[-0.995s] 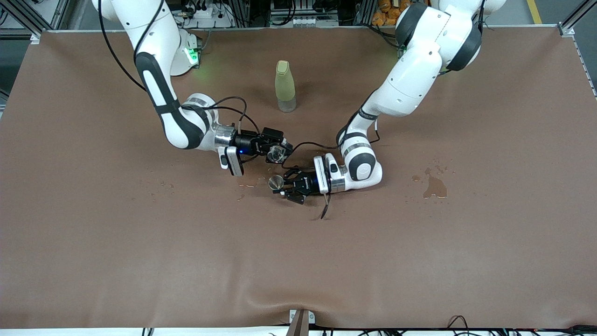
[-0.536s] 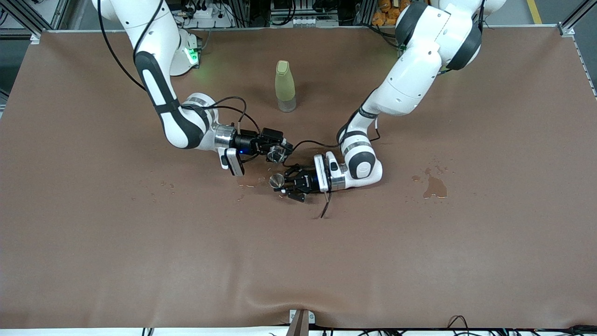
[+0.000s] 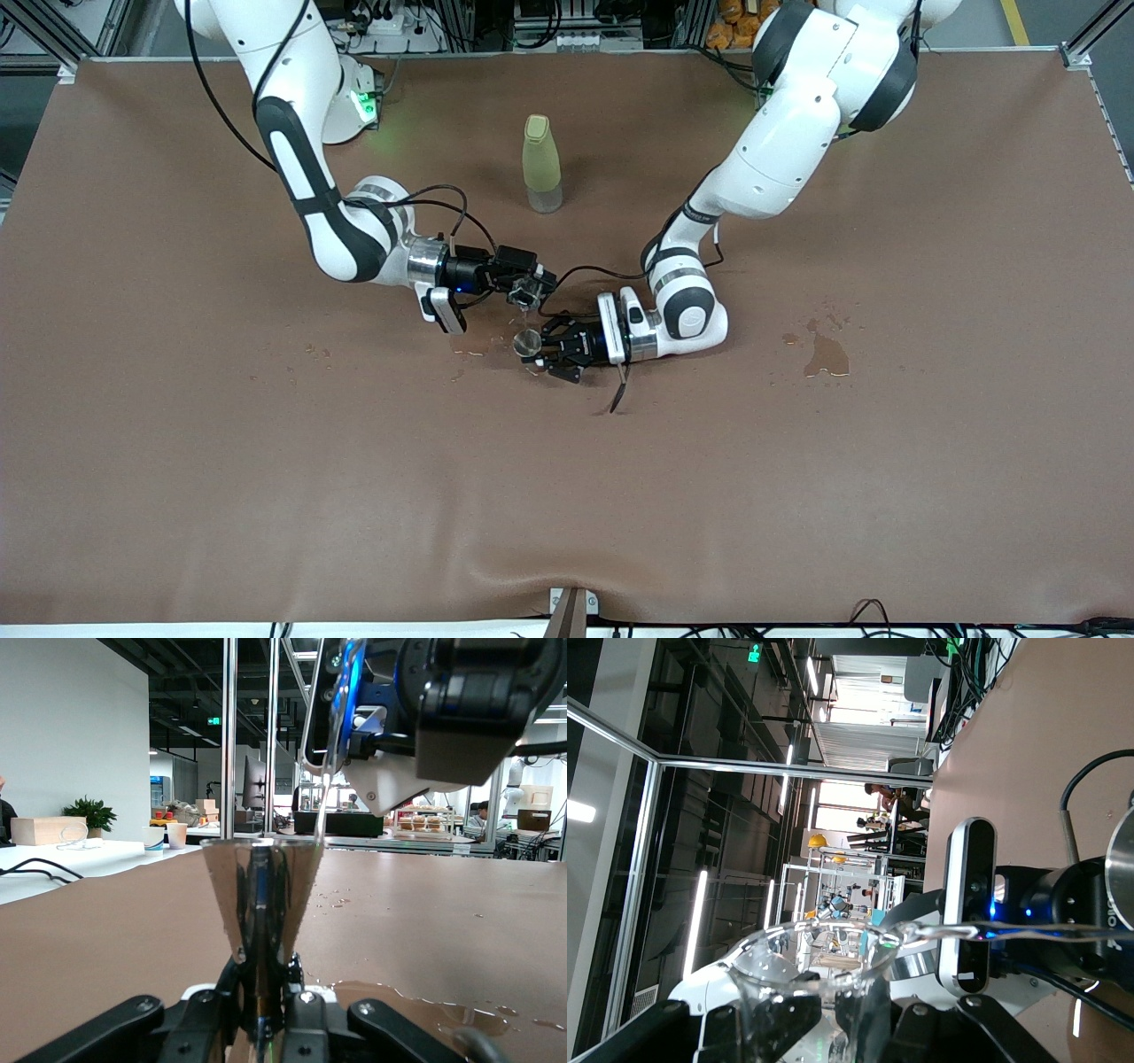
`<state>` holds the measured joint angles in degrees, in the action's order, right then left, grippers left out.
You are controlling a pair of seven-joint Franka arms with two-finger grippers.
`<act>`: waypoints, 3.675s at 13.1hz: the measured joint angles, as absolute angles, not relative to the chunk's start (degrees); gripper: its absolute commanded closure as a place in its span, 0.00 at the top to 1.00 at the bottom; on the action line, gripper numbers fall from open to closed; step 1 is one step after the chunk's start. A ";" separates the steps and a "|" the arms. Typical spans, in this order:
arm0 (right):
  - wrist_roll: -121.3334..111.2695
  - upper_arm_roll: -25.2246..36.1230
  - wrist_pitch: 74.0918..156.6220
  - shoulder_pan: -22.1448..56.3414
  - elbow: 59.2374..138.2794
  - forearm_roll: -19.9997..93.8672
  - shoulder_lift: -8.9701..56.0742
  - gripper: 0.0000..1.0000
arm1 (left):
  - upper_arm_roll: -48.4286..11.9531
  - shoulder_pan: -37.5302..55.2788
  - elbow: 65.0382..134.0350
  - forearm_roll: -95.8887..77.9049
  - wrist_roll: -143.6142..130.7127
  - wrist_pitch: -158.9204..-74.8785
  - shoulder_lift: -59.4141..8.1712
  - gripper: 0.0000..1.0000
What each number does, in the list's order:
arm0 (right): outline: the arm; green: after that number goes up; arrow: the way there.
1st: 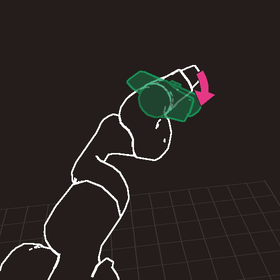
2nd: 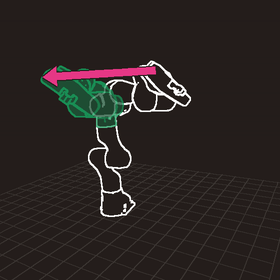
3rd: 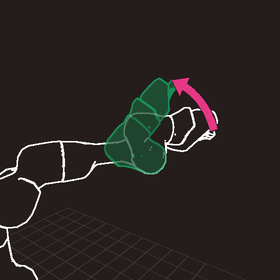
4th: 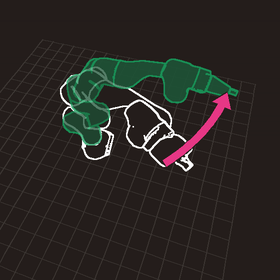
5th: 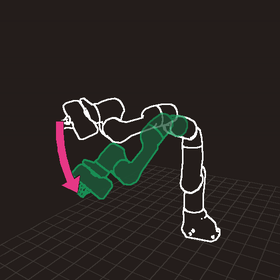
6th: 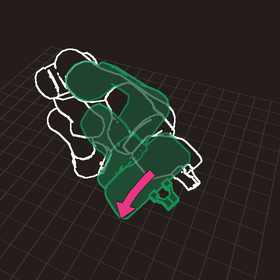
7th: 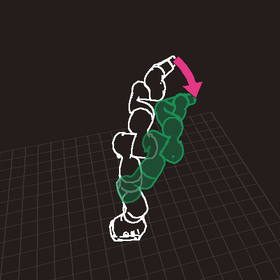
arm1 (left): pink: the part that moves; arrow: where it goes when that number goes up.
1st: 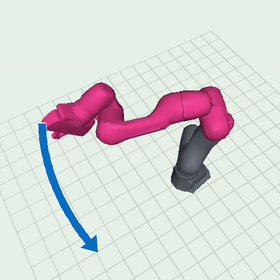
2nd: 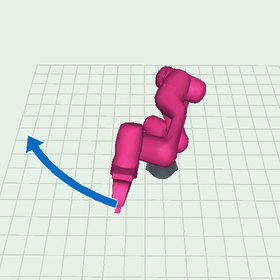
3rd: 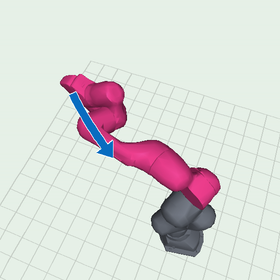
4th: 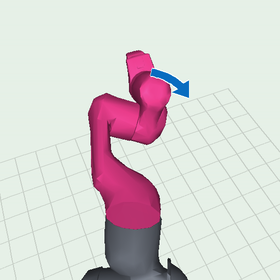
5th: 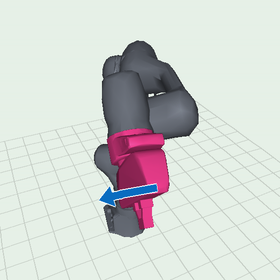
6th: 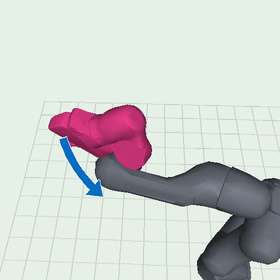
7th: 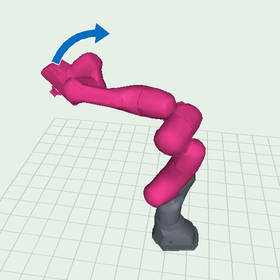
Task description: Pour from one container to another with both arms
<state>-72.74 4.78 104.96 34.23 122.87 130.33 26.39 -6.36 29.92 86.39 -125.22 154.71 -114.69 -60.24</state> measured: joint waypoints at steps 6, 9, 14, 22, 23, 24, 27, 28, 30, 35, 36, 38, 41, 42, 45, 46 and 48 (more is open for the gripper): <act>-70.95 4.79 107.86 34.23 121.43 130.33 26.16 0.00 | -6.58 30.11 87.20 -125.22 154.77 -114.69 -60.14 0.00; -69.91 4.80 108.03 34.22 121.43 130.35 26.16 0.00 | -6.63 30.14 87.39 -125.22 154.77 -114.69 -60.13 0.00; -65.63 4.80 108.10 34.22 121.43 130.35 26.16 0.00 | -6.63 30.06 87.39 -125.22 154.77 -114.69 -60.09 0.00; -56.24 4.80 108.11 34.22 121.30 130.39 26.16 0.00 | -6.61 29.86 87.40 -125.22 154.77 -114.67 -59.86 0.00; -55.32 4.81 108.11 34.22 121.20 130.42 26.16 0.00 | -6.61 29.86 87.40 -125.22 154.77 -114.66 -59.85 0.00; -54.69 4.83 108.11 34.20 121.13 130.54 26.16 0.00 | -6.61 29.86 87.40 -125.22 154.77 -114.66 -59.85 0.00; -51.91 4.89 108.11 34.10 120.91 131.26 26.16 0.00 | -6.61 29.85 87.41 -125.22 154.77 -114.65 -59.84 0.00; -50.78 4.90 108.11 34.08 120.83 131.40 26.16 0.00 | -6.61 29.85 87.41 -125.22 154.77 -114.64 -59.81 0.00; -48.67 4.90 108.11 34.05 120.68 131.50 26.16 0.00 | -6.61 29.85 87.41 -125.22 154.77 -114.64 -59.72 0.00; -47.67 5.00 108.11 33.91 120.23 132.20 26.16 0.00 | -6.61 29.82 87.41 -125.22 154.68 -114.63 -59.33 0.00; -48.21 5.09 108.11 33.90 119.97 132.19 26.16 0.00 | -6.61 29.81 87.42 -125.22 154.46 -114.63 -59.12 0.00; -55.14 5.33 108.11 33.84 119.49 131.51 26.09 0.00 | -6.51 29.65 87.41 -125.22 153.17 -114.65 -58.57 0.00; -72.18 5.94 108.13 32.27 119.19 126.22 25.72 0.00 | -6.08 27.34 87.36 -125.22 150.34 -114.67 -57.80 0.00; -77.15 6.51 108.12 30.81 119.00 122.45 25.38 0.00 | -6.04 26.19 87.35 -125.22 149.39 -114.66 -57.44 0.00; -88.49 8.46 104.20 23.36 118.87 108.88 23.43 0.00 | -5.99 23.90 87.37 -124.25 146.02 -114.66 -56.07 0.00; -91.46 8.99 101.40 20.39 118.90 104.81 23.03 0.00 | -5.93 23.28 87.38 -123.44 144.60 -114.68 -55.52 0.00; -97.64 9.81 96.50 14.44 118.95 96.51 22.86 0.00 | -5.81 21.24 87.50 -120.81 141.85 -114.81 -54.43 0.00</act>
